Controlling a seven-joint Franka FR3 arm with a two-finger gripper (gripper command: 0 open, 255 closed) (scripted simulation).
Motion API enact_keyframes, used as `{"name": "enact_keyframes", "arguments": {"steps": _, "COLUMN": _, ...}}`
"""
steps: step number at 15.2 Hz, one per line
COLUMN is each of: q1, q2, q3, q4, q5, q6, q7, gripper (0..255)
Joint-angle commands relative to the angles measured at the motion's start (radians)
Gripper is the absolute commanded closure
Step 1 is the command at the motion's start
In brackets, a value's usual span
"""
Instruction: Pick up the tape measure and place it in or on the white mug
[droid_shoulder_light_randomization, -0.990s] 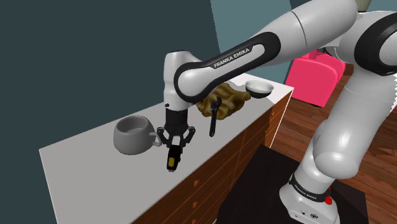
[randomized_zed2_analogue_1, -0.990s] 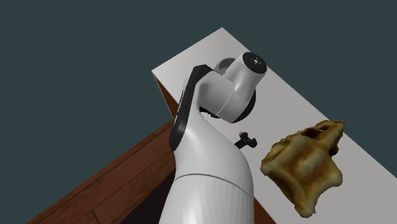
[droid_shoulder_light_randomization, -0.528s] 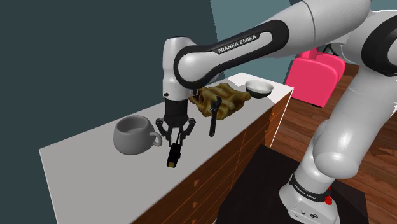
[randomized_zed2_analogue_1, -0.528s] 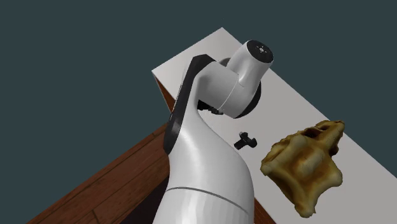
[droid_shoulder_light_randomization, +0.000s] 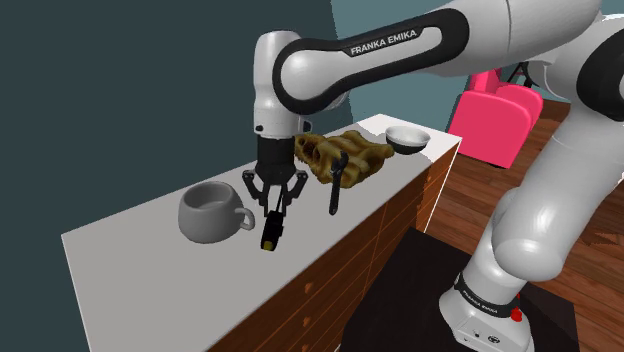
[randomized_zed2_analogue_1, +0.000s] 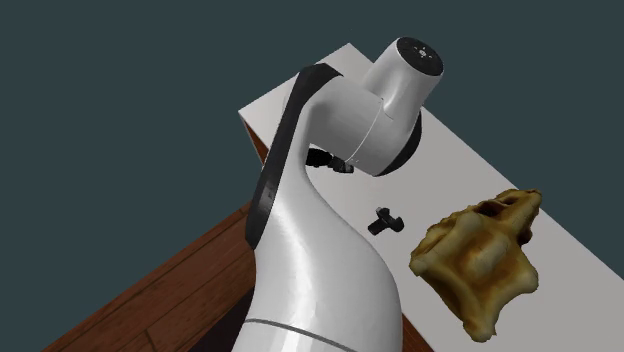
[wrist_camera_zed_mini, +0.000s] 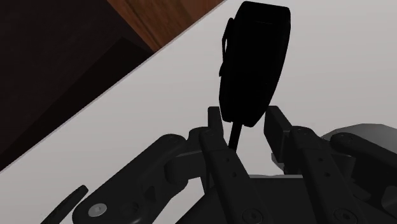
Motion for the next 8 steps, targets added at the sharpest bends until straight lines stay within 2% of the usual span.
{"name": "enact_keyframes", "arguments": {"steps": 1, "q1": -0.002, "q2": -0.007, "q3": -0.003, "q4": 0.019, "q5": 0.001, "q6": -0.026, "q7": 0.003, "gripper": 255}}
{"name": "enact_keyframes", "arguments": {"steps": 8, "q1": -0.005, "q2": -0.019, "q3": -0.008, "q4": 0.1, "q5": -0.002, "q6": -0.116, "q7": 0.02, "gripper": 255}}
